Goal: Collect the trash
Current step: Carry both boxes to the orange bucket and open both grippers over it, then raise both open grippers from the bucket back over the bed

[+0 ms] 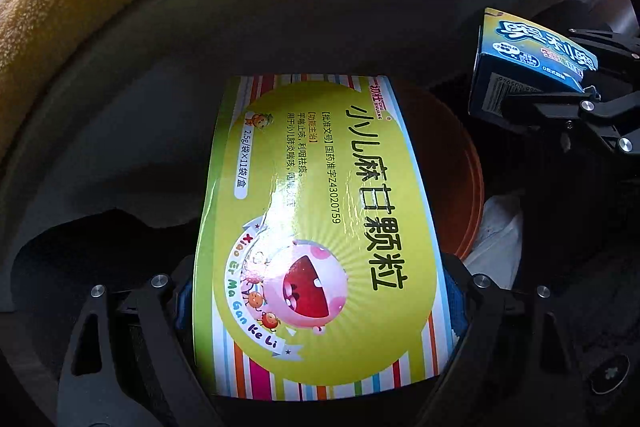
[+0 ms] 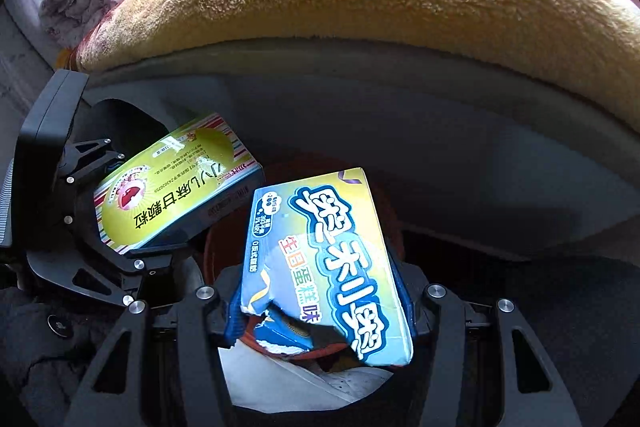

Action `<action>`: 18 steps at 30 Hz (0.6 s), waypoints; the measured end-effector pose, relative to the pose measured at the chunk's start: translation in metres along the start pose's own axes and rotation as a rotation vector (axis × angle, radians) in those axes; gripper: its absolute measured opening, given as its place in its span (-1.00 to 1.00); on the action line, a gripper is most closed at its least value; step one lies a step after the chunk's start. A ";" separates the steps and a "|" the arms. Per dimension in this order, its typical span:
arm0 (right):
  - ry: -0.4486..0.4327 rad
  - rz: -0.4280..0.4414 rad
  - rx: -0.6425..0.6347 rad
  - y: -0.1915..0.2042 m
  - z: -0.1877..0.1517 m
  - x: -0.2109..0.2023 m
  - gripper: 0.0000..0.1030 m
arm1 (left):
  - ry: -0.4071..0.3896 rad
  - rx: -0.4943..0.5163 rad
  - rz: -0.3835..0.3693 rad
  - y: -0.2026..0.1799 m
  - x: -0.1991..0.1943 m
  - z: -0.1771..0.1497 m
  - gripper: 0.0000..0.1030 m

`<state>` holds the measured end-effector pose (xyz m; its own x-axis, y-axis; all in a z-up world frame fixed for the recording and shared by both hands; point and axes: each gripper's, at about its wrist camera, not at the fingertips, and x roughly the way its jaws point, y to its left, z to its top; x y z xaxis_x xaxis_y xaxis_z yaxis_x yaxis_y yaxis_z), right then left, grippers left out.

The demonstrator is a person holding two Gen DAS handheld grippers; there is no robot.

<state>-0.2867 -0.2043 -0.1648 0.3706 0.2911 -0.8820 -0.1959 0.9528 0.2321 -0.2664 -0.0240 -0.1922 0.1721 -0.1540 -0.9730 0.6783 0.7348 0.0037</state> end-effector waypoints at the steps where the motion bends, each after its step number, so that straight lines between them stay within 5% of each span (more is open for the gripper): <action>1: 0.007 0.003 -0.003 0.000 0.001 0.002 0.08 | 0.005 0.000 -0.002 -0.001 0.001 0.001 0.67; 6: 0.041 0.013 -0.013 -0.001 0.004 0.012 0.10 | 0.028 -0.004 -0.011 0.002 0.005 0.005 0.67; 11: 0.031 -0.012 -0.035 0.003 0.015 0.018 0.56 | 0.059 0.011 0.018 0.000 0.010 0.009 0.70; 18: -0.012 -0.023 -0.037 0.002 0.021 -0.002 0.56 | 0.039 0.021 0.011 0.000 -0.004 0.008 0.70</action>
<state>-0.2688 -0.2017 -0.1538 0.3867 0.2701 -0.8818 -0.2201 0.9556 0.1961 -0.2617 -0.0288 -0.1863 0.1526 -0.1198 -0.9810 0.6917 0.7219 0.0194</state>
